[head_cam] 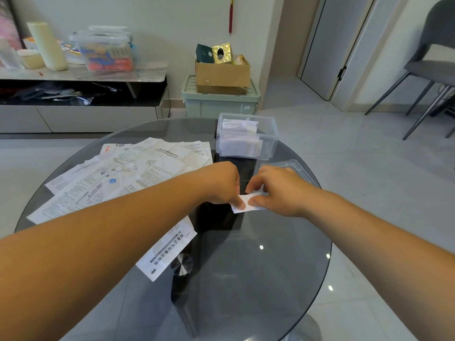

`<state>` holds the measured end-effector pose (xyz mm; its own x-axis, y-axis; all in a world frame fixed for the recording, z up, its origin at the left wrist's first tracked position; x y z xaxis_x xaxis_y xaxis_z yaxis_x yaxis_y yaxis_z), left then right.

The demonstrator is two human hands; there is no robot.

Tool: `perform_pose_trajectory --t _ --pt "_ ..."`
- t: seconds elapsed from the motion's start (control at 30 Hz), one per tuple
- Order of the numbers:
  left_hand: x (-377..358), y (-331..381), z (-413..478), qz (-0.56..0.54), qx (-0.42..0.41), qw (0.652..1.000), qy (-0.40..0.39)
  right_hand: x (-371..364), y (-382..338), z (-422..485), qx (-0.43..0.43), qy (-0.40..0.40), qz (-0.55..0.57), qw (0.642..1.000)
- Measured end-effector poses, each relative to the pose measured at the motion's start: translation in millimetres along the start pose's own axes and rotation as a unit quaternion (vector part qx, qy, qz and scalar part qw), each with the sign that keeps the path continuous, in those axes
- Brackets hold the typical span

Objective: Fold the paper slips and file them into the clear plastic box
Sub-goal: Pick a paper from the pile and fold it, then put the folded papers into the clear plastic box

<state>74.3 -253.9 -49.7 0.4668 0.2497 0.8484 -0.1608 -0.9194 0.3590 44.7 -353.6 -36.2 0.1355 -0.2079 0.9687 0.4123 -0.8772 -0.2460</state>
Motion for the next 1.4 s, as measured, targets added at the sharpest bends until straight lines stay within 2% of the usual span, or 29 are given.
perform_pose_trajectory --t 0.37,0.6,0.77,0.93,1.2,1.33,1.4 --pt "-4.0 4.5 -5.2 0.001 -0.021 1.000 -0.002 -2.8 -7.0 -2.9 0.009 -0.032 0.053 0.998" --pt "-9.2 -0.8 -13.0 -0.035 -0.043 0.998 0.002 -4.5 -11.0 -6.6 0.017 -0.044 0.032 0.998" --pt "4.5 -4.4 -21.5 -0.065 -0.072 0.994 0.053 -2.6 -14.6 -10.0 0.022 -0.001 0.098 0.995" --pt "36.2 4.5 -24.1 -0.036 -0.119 0.984 0.128 25.5 -21.6 -0.5 0.045 0.051 0.043 0.997" --pt "105.0 24.2 20.2 0.030 -0.166 0.958 0.232 84.3 34.1 46.7 -0.018 0.134 0.106 0.985" --pt "119.4 26.1 64.1 0.121 -0.156 0.956 0.217 119.3 81.9 65.7 -0.069 0.232 0.186 0.952" --pt "116.3 26.2 82.6 0.169 -0.141 0.954 0.202 124.5 98.9 75.2 -0.085 0.257 0.202 0.941"
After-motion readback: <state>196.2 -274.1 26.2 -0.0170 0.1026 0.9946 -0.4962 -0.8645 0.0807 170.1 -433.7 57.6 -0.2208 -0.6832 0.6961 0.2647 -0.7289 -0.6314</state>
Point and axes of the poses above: each hand's wrist, its own z-axis towards the middle knuckle, its own x-axis out of the back of the hand, y = z × x, the point moved 9 cm from there along z, towards the middle knuckle, and after that the axes turned 11 degrees about x, right-handed, at the moved point
